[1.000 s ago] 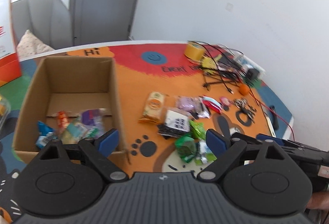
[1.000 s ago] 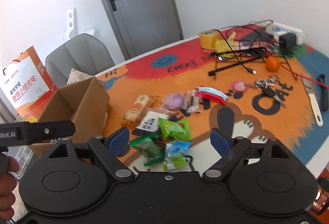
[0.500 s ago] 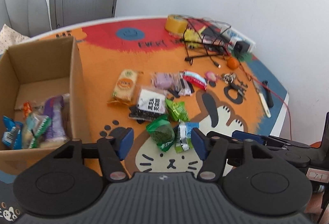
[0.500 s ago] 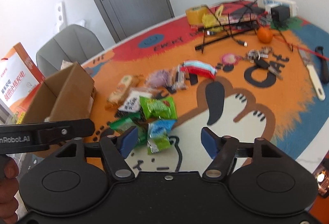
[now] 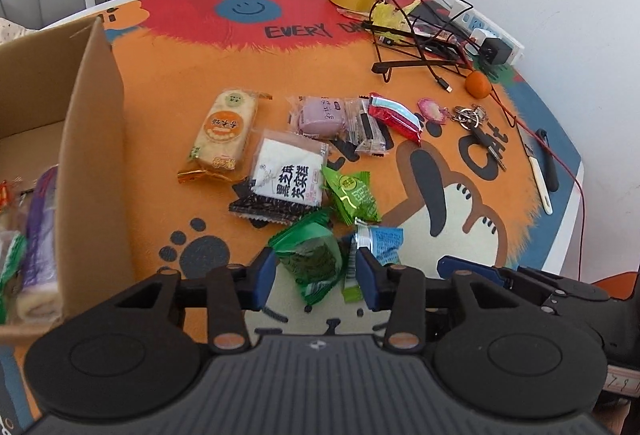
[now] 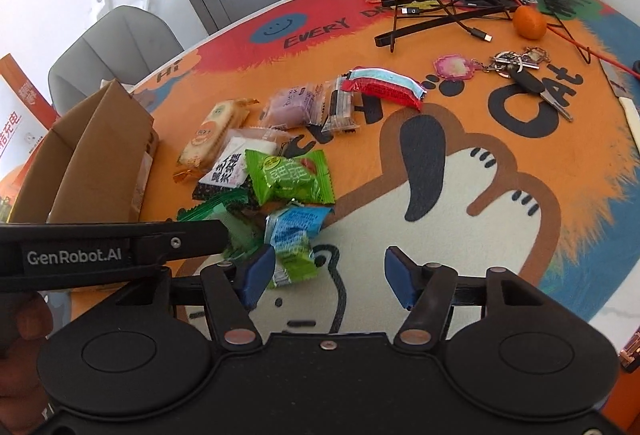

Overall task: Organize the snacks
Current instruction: 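Grasp the green candy packet with the left tool while the right tool grasps the blue packet, then carry both packets over the box and open both tools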

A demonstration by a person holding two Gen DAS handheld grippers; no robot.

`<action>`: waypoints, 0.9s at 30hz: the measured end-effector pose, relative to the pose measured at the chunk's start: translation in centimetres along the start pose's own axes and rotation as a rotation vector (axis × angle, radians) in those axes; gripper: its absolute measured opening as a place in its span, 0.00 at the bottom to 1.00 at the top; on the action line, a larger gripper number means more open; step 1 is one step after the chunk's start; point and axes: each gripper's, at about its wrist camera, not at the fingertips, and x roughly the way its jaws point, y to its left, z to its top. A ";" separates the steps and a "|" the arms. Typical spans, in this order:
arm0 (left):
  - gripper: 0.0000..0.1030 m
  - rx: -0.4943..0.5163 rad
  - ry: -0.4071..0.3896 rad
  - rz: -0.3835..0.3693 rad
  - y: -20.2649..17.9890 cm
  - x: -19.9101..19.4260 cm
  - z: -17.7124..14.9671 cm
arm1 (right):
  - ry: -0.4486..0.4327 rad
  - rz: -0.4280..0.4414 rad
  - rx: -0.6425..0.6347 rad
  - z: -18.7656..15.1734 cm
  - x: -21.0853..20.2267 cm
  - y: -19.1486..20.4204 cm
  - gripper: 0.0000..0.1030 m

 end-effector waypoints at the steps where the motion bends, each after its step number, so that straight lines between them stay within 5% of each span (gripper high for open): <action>1: 0.42 -0.001 0.003 0.002 0.0 0.3 0.2 | 0.006 0.003 0.004 0.2 0.3 -0.1 0.59; 10: 0.33 -0.030 0.053 0.006 0.5 2.5 0.7 | 0.037 0.013 -0.057 0.9 1.8 1.0 0.59; 12: 0.28 -0.031 0.059 -0.010 0.6 2.6 0.5 | 0.042 -0.013 -0.098 0.9 2.1 1.6 0.56; 16: 0.25 -0.034 0.058 -0.014 0.6 2.5 0.5 | 0.040 -0.062 -0.156 1.0 2.1 2.0 0.33; 27: 0.25 -0.041 -0.002 -0.025 0.9 0.7 -0.2 | 0.029 -0.100 -0.123 0.2 0.8 1.0 0.30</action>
